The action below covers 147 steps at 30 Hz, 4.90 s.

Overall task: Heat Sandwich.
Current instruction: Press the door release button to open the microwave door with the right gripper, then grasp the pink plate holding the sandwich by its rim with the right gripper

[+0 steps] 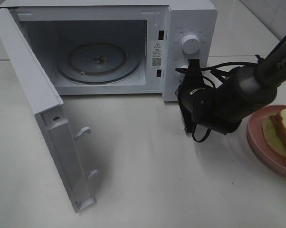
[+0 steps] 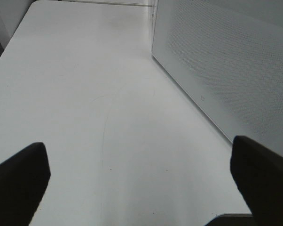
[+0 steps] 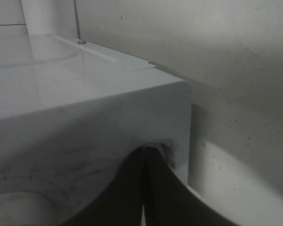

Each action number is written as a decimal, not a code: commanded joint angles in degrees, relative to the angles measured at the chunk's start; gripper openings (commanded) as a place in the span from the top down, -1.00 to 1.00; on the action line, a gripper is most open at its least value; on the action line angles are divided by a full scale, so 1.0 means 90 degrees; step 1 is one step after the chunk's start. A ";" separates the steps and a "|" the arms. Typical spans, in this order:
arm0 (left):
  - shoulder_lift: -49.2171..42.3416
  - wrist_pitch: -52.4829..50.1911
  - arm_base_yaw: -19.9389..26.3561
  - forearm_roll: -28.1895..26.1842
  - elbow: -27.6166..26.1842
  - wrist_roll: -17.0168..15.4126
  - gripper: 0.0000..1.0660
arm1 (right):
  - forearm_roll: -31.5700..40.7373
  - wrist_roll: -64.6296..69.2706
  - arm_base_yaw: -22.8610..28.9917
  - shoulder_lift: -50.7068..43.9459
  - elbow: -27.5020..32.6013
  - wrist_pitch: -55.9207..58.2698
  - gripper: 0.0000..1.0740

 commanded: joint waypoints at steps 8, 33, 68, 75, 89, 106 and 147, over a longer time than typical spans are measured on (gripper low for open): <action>-0.0025 -0.0025 0.0032 -0.0045 0.0006 -0.0025 -0.83 | 0.0006 -0.0076 0.0095 -0.0802 0.0624 -0.0025 1.00; -0.0025 -0.0025 0.0032 -0.0045 0.0006 -0.0025 -0.83 | -0.2273 -0.2591 -0.0191 -0.2960 0.1324 0.4221 0.98; -0.0025 -0.0025 0.0032 -0.0045 0.0006 -0.0025 -0.83 | -0.5169 -0.6946 -0.1522 -0.3941 0.0064 0.9798 0.61; -0.0025 -0.0025 0.0032 -0.0045 0.0006 -0.0025 -0.83 | -0.5278 -0.7665 -0.1878 -0.3941 0.0064 0.9798 -0.27; -0.0025 -0.0025 0.0032 -0.0045 0.0006 -0.0025 -0.83 | -0.5449 -0.7665 -0.1948 -0.3845 0.0064 0.9683 -0.86; -0.0025 -0.0025 0.0032 -0.0045 0.0006 -0.0025 -0.83 | -0.5774 -0.7130 -0.1948 -0.2801 0.0064 0.9346 -0.77; -0.0025 -0.0025 0.0032 -0.0045 0.0006 -0.0025 -0.83 | -0.6901 -0.6112 -0.1948 -0.1420 0.0070 0.8849 1.00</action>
